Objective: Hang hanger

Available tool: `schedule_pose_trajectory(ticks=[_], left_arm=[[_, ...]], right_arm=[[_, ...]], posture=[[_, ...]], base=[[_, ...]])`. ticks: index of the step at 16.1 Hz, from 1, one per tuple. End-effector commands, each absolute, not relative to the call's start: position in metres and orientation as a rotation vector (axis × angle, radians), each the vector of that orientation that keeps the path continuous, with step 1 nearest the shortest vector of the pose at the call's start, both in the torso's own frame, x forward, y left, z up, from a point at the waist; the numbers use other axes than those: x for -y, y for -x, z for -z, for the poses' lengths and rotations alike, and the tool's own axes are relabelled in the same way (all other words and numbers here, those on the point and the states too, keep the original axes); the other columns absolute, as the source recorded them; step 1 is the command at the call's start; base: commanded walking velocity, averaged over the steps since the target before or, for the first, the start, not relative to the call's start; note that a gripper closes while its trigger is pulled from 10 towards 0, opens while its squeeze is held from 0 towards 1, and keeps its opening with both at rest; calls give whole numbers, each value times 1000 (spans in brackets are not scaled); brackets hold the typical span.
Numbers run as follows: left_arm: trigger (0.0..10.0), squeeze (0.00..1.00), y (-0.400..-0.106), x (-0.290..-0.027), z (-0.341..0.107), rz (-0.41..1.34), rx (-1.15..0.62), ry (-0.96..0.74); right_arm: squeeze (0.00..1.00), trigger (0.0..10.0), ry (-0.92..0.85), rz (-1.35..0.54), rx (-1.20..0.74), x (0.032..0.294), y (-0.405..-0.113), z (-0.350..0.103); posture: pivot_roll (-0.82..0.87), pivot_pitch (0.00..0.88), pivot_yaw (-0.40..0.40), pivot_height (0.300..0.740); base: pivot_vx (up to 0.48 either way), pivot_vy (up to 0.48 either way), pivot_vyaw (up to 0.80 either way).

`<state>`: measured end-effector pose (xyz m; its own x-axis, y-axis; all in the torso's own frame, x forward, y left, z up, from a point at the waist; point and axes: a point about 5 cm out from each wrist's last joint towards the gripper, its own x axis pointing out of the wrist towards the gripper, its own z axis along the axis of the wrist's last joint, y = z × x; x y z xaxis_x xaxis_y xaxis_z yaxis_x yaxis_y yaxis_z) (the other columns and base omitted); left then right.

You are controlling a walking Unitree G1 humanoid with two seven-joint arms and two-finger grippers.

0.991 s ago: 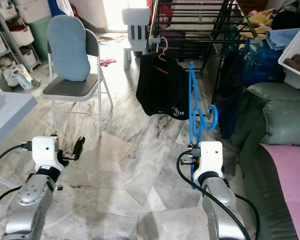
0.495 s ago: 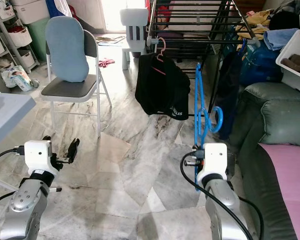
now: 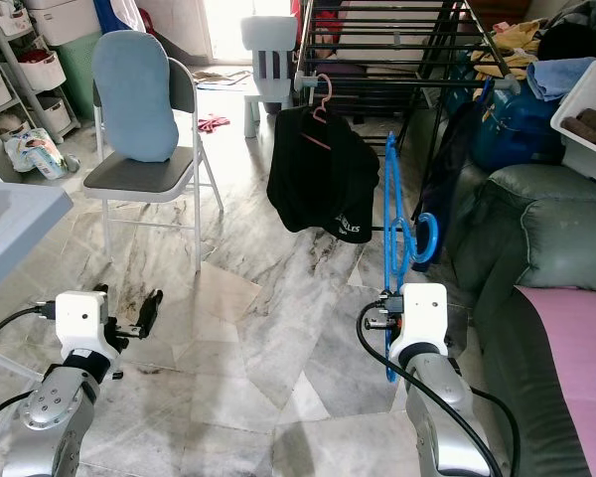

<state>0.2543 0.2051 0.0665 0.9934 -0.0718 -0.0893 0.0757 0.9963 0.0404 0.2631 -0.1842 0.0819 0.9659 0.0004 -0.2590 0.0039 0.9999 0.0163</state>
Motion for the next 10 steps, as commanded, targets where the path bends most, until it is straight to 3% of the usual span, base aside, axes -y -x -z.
schedule_pose_trajectory(ticks=[1, 10], left_arm=[[10000, 0, -257, -205, -68, 87, -83, -52], [10000, 0, -265, -202, -72, 118, -56, -45]], right_arm=[[0, 10000, -29, 0, -254, 184, -266, -84], [0, 10000, -55, 31, -255, 184, -265, -82]], posture=[[-69, 0, 5, 740], [-73, 0, 12, 740]], base=[[0, 0, 0], [0, 0, 0]])
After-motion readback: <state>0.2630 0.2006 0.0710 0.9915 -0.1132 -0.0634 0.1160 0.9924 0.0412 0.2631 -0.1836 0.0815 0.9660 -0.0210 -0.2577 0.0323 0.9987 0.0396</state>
